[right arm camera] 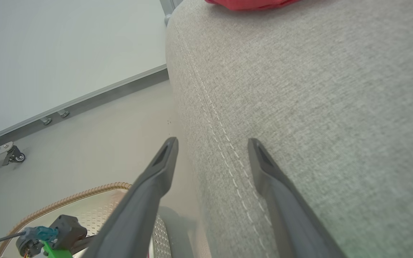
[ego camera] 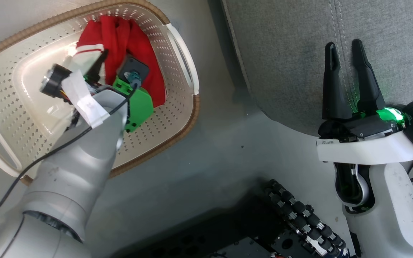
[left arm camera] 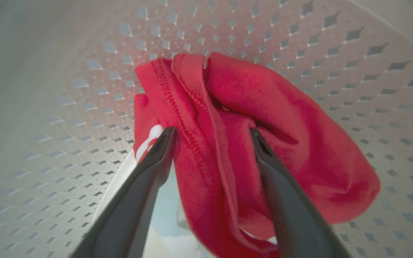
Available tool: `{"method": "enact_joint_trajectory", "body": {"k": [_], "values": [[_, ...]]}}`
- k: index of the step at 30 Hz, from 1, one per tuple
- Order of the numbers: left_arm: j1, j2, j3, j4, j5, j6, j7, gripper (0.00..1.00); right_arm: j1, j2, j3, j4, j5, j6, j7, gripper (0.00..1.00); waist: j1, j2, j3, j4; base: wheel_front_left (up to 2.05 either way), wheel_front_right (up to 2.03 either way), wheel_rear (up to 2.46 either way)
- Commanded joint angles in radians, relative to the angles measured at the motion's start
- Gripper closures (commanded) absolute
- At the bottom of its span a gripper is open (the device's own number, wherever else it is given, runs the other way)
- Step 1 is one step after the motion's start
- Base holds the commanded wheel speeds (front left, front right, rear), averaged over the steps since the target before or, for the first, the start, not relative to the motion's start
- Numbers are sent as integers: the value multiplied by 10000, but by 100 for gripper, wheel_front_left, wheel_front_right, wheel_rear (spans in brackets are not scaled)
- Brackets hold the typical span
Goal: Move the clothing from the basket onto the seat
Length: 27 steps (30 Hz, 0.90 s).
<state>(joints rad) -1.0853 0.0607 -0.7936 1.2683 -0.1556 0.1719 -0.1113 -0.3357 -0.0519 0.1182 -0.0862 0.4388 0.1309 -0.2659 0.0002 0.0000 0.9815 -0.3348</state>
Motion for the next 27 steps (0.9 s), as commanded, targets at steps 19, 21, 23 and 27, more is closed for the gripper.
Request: {"method": "enact_joint_trajectory", "body": {"k": [19,21,23,27], "values": [[-726,1022,-344,203,-121,-1200,1943,0,166,40,495,414,416,-2,173,0,-2,0,700,-204,0,0,0],[-758,1012,-395,208,-122,-1302,2164,0,291,41,519,433,373,-2,182,0,-2,0,742,-196,0,0,0],[-803,1020,-439,209,-163,-1406,2394,0,400,45,511,438,373,-3,202,0,-2,0,785,-190,0,0,0],[-836,1093,-496,211,-278,-1668,2837,0,562,56,553,474,360,-11,215,0,-2,0,866,-177,0,0,0]]}}
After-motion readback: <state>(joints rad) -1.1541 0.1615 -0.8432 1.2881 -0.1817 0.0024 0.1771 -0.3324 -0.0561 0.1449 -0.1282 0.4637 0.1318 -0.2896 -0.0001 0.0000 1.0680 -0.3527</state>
